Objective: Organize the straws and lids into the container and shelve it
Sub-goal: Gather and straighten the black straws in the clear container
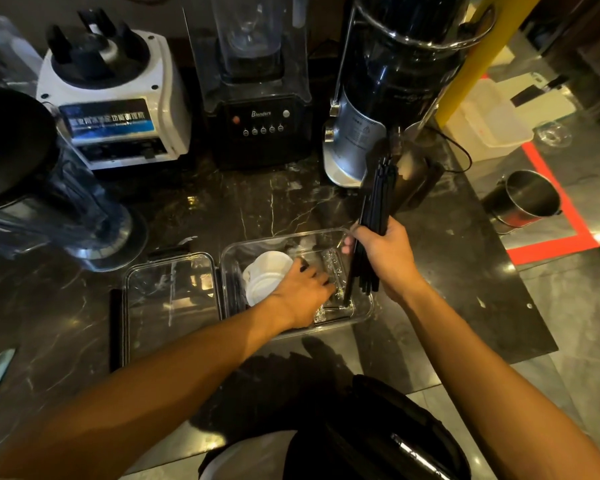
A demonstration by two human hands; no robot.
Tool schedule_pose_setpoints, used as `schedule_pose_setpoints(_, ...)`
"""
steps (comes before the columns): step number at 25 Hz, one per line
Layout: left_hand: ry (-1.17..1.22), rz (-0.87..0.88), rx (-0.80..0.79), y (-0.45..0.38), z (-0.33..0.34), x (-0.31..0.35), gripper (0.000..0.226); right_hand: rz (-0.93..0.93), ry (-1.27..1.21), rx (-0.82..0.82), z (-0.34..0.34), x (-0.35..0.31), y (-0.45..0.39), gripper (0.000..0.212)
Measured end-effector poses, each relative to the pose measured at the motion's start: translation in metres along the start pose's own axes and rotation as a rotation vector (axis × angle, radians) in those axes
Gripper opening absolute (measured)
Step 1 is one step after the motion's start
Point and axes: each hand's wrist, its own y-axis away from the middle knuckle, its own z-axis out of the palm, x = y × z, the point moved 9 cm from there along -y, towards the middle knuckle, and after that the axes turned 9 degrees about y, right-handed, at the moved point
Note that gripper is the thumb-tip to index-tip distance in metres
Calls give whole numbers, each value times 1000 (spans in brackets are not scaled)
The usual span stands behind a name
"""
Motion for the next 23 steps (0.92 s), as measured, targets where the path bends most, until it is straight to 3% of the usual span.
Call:
schedule_pose_setpoints(8,-56,21,-48,1,2,-10,31,30,-86,18,-9,6,5,12)
schedule_pose_setpoints(13,58,142,42,-14,-5,1,58,23,-84,34,-10,8,8,11)
schedule_pose_setpoints(18,114,198,-71,-29,4,4,73,29,-52,47,-18,11,6,11)
schedule_pose_setpoints(23,10,189,-41,-22,5,-2,41,31,-52,22,-11,16,5,12)
